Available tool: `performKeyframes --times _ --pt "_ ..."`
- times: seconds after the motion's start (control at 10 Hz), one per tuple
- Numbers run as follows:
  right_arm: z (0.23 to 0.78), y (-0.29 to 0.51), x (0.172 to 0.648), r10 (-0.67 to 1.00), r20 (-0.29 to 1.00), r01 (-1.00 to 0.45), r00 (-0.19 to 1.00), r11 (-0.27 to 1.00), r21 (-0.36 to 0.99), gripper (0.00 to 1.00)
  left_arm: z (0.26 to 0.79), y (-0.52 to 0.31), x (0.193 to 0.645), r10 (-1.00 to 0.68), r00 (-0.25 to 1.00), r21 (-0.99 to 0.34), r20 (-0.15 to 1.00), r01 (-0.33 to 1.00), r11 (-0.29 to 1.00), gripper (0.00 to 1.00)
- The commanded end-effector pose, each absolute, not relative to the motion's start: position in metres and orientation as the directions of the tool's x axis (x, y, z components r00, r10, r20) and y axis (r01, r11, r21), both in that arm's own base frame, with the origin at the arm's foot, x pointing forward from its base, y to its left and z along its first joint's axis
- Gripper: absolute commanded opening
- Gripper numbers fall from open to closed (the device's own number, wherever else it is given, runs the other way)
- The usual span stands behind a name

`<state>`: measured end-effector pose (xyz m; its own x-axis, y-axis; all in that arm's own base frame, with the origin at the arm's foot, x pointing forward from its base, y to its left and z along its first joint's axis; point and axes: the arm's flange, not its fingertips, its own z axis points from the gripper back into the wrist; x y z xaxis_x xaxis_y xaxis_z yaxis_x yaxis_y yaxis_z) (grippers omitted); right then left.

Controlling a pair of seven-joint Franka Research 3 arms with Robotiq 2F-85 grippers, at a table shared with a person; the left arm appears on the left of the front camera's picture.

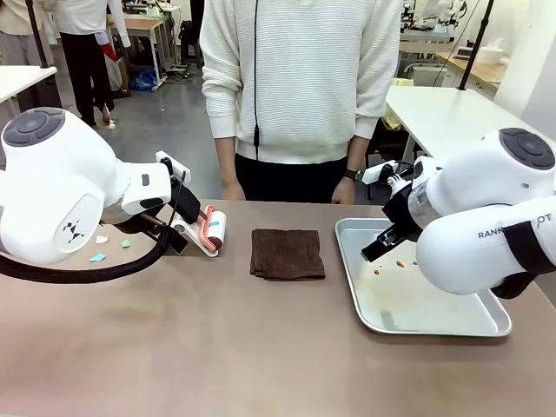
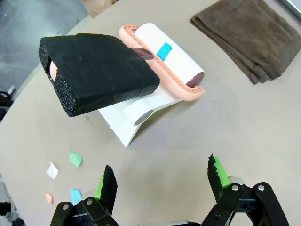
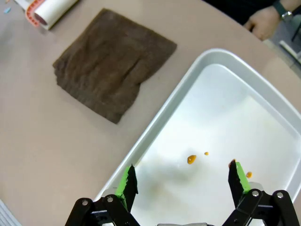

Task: Clean the surface of the table.
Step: Hold the Lint Roller with your left hand and the towel with your right hand.

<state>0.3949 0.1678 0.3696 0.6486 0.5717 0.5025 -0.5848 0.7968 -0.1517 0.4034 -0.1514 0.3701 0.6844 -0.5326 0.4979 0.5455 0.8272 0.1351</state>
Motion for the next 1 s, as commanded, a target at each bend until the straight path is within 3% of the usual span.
performKeyframes --times 0.0,0.1,0.2,0.3,0.6,0.9 --pt "0.372 0.165 0.395 0.550 0.461 -0.593 0.696 0.803 -0.063 1.00 0.370 -0.151 0.403 -0.533 0.684 0.135 0.498 0.545 0.827 1.00" --pt "0.378 0.157 0.395 0.486 0.343 -0.541 0.804 0.837 0.081 1.00 0.374 -0.148 0.400 -0.526 0.750 0.041 0.401 0.559 0.828 1.00" --pt "0.389 0.149 0.390 0.421 0.294 -0.476 0.858 0.867 0.147 1.00 0.380 -0.143 0.398 -0.491 0.834 -0.024 0.251 0.513 0.858 1.00" --pt "0.407 0.138 0.374 0.413 0.292 -0.479 0.863 0.853 0.209 1.00 0.391 -0.135 0.391 -0.428 0.880 -0.084 0.208 0.452 0.888 1.00" --pt "0.436 0.086 0.338 0.319 0.278 -0.414 0.906 0.802 0.430 1.00 0.427 -0.098 0.366 -0.328 0.890 -0.371 0.318 0.435 0.820 1.00" --pt "0.443 0.000 0.294 0.109 0.332 -0.303 0.937 0.728 0.615 1.00 0.464 -0.020 0.331 -0.238 0.839 -0.584 0.489 0.518 0.625 1.00"
